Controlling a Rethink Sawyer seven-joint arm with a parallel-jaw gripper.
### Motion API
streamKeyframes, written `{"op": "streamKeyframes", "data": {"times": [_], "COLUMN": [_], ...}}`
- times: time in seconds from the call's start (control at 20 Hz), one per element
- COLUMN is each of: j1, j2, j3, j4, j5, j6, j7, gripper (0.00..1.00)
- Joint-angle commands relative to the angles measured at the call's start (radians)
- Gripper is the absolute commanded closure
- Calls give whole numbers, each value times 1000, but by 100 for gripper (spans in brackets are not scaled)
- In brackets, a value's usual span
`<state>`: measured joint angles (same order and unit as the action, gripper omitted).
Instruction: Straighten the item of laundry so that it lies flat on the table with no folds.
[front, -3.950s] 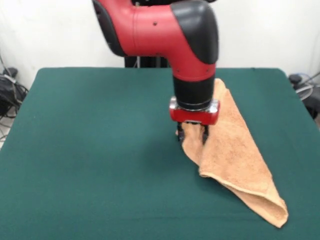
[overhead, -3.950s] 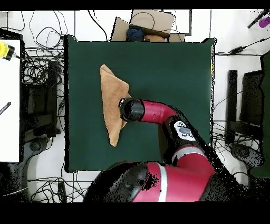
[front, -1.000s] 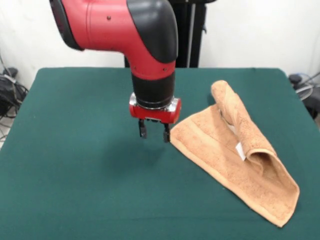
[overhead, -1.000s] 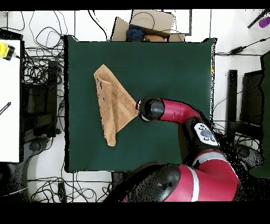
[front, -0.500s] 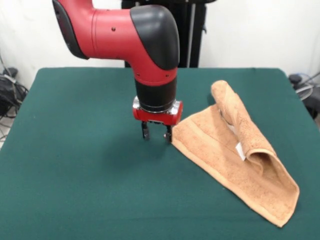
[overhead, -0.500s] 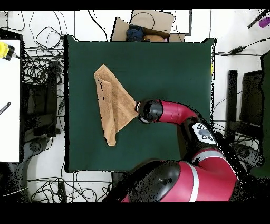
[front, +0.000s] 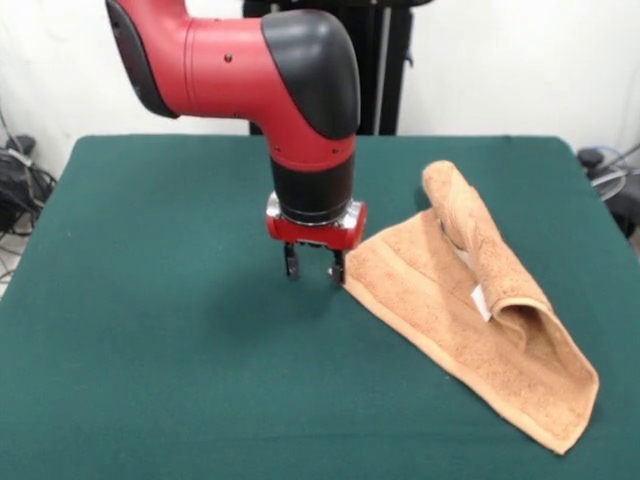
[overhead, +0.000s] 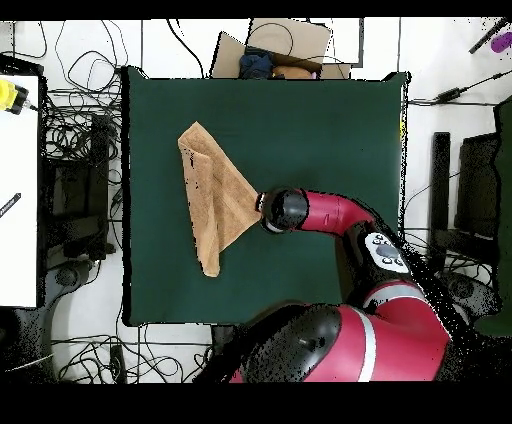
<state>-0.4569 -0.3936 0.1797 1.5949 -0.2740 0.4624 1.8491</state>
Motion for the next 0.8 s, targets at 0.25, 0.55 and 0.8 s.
{"op": "streamKeyframes", "data": {"times": [0.25,0.55,0.8], "j1": [93,86,64], "j2": [-142,-127,-48], "j3": [29,29,37], "j4": [105,93,62], "j5": [10,5,-16], "j6": [72,56,9], "j7": [76,58,36], "gripper": [0,0,0]}}
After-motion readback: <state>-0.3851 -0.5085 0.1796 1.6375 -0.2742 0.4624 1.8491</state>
